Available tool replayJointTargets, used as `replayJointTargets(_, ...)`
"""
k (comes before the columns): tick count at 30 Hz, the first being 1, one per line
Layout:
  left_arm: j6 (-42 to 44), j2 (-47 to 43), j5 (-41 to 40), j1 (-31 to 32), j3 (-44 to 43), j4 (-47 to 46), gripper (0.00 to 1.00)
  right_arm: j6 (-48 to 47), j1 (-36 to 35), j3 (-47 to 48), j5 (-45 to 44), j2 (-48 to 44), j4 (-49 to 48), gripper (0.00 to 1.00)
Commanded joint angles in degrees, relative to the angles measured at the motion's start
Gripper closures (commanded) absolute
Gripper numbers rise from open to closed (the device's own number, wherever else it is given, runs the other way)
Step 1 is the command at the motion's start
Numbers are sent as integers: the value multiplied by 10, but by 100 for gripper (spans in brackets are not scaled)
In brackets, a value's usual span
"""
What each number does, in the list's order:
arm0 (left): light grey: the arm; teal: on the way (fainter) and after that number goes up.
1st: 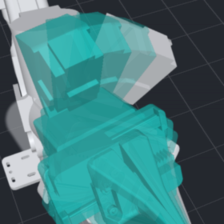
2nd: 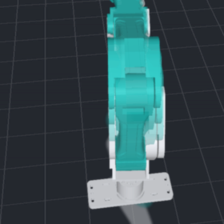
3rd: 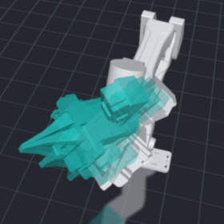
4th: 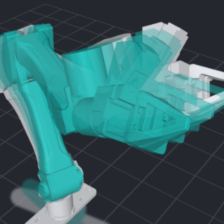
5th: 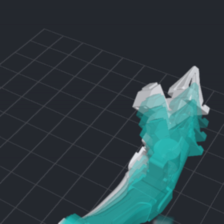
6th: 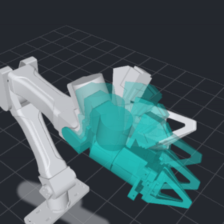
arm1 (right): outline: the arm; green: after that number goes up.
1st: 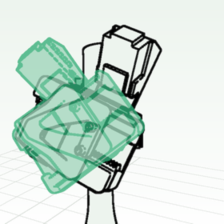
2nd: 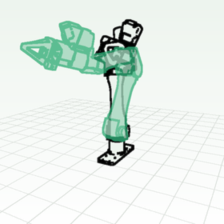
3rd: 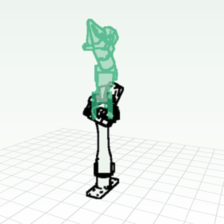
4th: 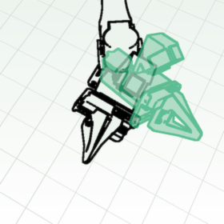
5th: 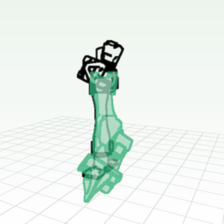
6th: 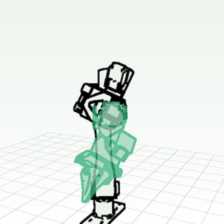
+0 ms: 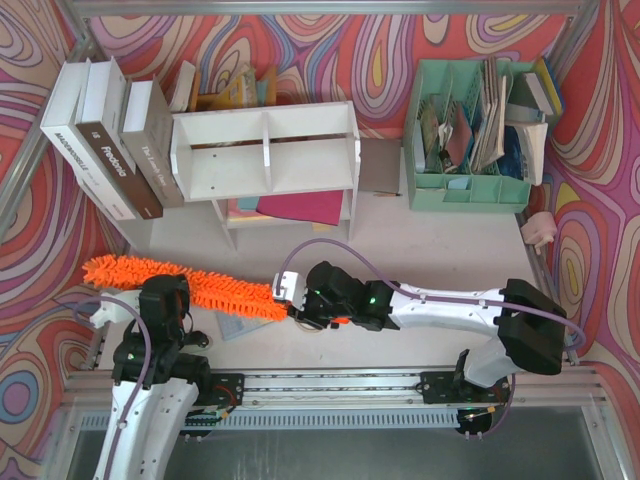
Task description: Dust the bookshelf with a duster
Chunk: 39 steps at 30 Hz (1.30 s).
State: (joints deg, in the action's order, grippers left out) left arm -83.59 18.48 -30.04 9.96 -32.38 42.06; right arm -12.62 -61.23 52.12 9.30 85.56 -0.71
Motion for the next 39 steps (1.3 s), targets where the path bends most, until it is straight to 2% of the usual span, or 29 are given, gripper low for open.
replayJointTargets(1, -14, -8, 14, 0, -6, 4, 99, -1, -2, 8, -19, -14, -3, 90)
replayJointTargets(3, -15, -9, 13, 0, -5, 9, 93, -1, -1, 9, -20, -16, 0, 100)
replayJointTargets(10, -10, -11, 5, 0, -17, 31, 68, 12, -2, 0, -18, -49, -13, 100)
replayJointTargets(19, 2, -20, -24, 0, -49, 84, 19, 20, -3, -11, -40, -85, -14, 100)
replayJointTargets(21, 23, -22, -36, 0, -68, 101, 3, 20, -3, -13, -45, -93, -6, 100)
replayJointTargets(28, 118, -43, -126, 0, -175, 205, 2, 26, -6, -22, -61, -137, 45, 100)
replayJointTargets(35, 255, -41, -218, 0, -318, 241, 2, 76, -9, -49, -111, -180, 95, 100)
replayJointTargets(39, 315, -34, -228, 0, -365, 229, 2, 96, -12, -73, -105, -183, 73, 100)
